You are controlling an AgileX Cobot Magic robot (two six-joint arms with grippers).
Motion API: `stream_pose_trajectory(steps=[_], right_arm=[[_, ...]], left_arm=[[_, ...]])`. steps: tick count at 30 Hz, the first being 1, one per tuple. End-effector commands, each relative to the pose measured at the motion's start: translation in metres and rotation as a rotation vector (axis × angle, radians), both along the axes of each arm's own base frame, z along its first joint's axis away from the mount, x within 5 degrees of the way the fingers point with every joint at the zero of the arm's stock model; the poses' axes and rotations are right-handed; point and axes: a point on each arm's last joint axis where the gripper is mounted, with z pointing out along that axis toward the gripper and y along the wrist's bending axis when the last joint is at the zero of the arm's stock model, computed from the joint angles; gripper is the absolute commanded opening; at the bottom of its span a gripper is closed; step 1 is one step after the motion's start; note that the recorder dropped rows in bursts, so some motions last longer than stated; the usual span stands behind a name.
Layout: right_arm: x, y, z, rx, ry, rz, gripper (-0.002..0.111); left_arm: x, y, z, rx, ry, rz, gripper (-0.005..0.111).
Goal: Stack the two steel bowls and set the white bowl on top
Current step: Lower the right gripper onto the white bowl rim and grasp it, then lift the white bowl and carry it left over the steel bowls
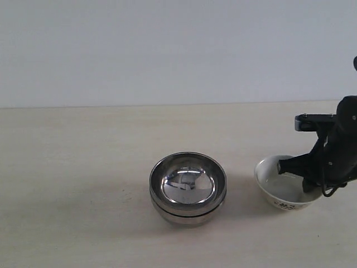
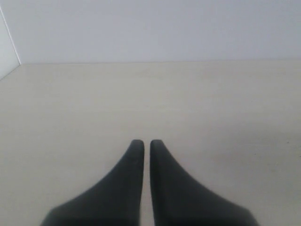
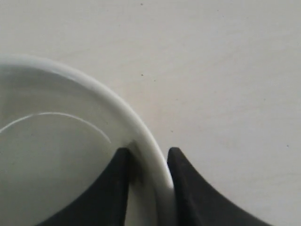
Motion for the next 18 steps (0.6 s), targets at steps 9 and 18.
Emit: stream_pose_trajectory(steps=[9, 18], right_arm=[[-0.006, -0.001, 0.040, 0.013, -0.103, 0.022, 0.000], [-0.014, 0.013, 0.077, 0.183, -0.194, 0.074, 0.000]], left_arm=[[0.000, 0.000, -0.001, -0.004, -0.002, 0.001, 0.004], [0.000, 0.000, -0.001, -0.004, -0.002, 0.001, 0.004]])
